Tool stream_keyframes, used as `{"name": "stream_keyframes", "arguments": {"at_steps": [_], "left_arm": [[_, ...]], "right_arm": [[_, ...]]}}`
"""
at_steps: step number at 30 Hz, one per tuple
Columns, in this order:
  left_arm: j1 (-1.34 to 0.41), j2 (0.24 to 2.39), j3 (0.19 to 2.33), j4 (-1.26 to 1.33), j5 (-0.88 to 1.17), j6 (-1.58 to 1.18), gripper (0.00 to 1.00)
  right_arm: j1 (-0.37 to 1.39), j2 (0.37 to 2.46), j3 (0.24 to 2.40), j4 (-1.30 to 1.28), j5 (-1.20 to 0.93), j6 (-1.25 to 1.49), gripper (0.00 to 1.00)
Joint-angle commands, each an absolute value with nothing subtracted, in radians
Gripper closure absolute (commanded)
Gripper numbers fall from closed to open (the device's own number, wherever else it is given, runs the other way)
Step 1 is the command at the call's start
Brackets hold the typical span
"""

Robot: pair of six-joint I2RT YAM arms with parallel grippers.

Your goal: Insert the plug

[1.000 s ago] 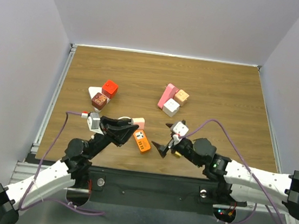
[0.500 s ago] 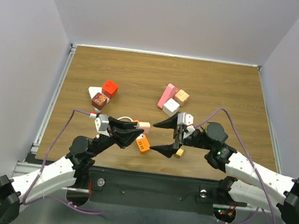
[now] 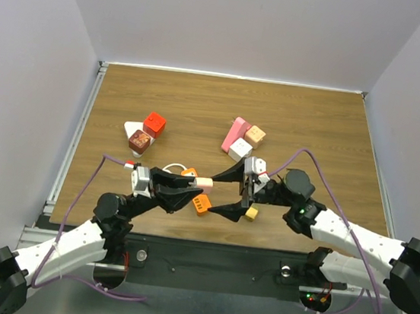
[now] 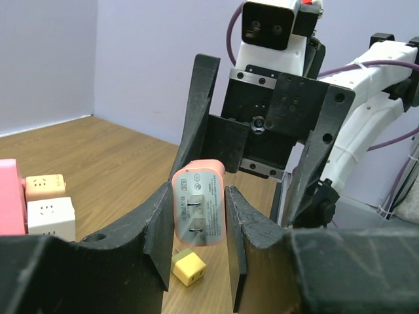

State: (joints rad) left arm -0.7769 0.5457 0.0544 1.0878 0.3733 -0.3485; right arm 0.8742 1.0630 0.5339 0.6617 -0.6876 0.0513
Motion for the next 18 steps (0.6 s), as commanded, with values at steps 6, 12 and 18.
{"name": "stream_keyframes", "arguments": {"at_steps": [6,12,18], "left_arm": [[-0.770,0.552,-0.002,1.193,0.413,-0.327,1.00],[-0.770,0.595,0.028,1.219,0.420,-0.318,1.00],[-0.770,0.604,0.025,1.239,0.417,-0.311,1.00]], "right_arm": [[0.862,1.088,0.545,0.854,-0.724,0.110,0.13],[0.861,1.134,0.555,0.890,-0.767,0.126,0.26],[0.861,1.146,0.554,0.905,-0.790,0.133,0.50]]}}
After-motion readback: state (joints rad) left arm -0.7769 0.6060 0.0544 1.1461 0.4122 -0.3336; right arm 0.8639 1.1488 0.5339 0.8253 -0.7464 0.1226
